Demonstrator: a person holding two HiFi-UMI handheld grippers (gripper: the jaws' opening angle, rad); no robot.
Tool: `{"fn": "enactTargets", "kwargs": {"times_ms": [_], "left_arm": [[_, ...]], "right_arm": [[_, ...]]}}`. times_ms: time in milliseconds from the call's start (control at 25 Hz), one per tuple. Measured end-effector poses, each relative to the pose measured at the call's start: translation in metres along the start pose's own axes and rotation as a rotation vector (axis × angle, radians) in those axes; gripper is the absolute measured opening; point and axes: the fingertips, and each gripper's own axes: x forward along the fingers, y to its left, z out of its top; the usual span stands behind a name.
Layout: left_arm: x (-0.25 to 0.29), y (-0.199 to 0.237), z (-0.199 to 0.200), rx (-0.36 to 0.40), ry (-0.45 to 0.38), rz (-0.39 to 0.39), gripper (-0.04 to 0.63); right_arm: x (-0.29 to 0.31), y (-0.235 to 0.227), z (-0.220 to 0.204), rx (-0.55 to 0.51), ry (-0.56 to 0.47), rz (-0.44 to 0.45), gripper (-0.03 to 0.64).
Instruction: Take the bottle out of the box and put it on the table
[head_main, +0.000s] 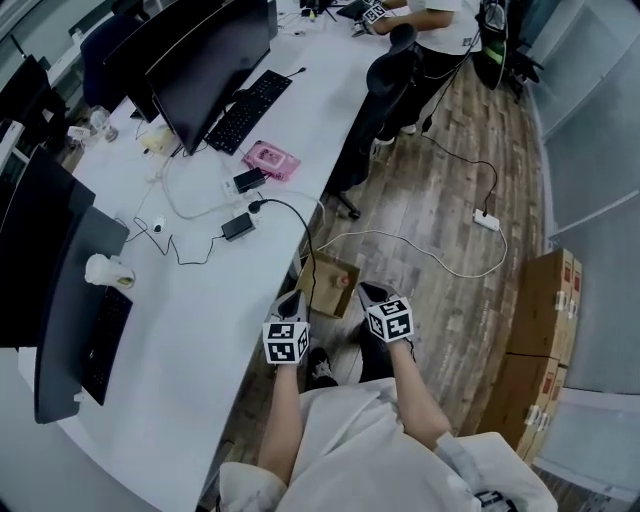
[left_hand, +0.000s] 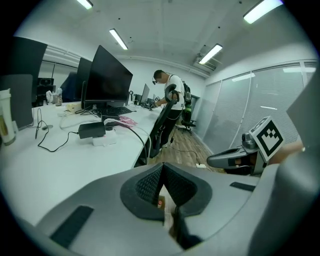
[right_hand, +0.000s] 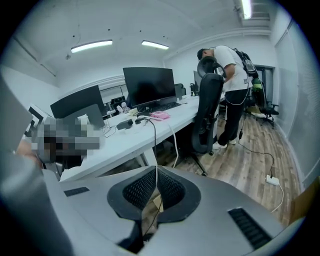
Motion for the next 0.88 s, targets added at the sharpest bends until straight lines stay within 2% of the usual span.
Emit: {"fn": "enactTargets", "kwargs": {"times_ms": [400, 680, 880], "left_arm": [[0.037, 0.007, -0.013, -0.063, 0.049, 0.080, 0.014], [0.087, -0.007, -0.033, -0.086, 0.105, 0.063, 0.014], [0.132, -0.016, -0.054, -0.067, 0.160, 0.038, 0.014]], "right_arm": [[0.047, -0.031, 0.004, -0.051, 0.075, 0.117, 0.041], [0.087, -0.066, -0.015, -0.096, 0.165, 0.188, 0.041], [0.123, -0.097, -0.036, -0.092, 0.197, 0.205, 0.041]]}}
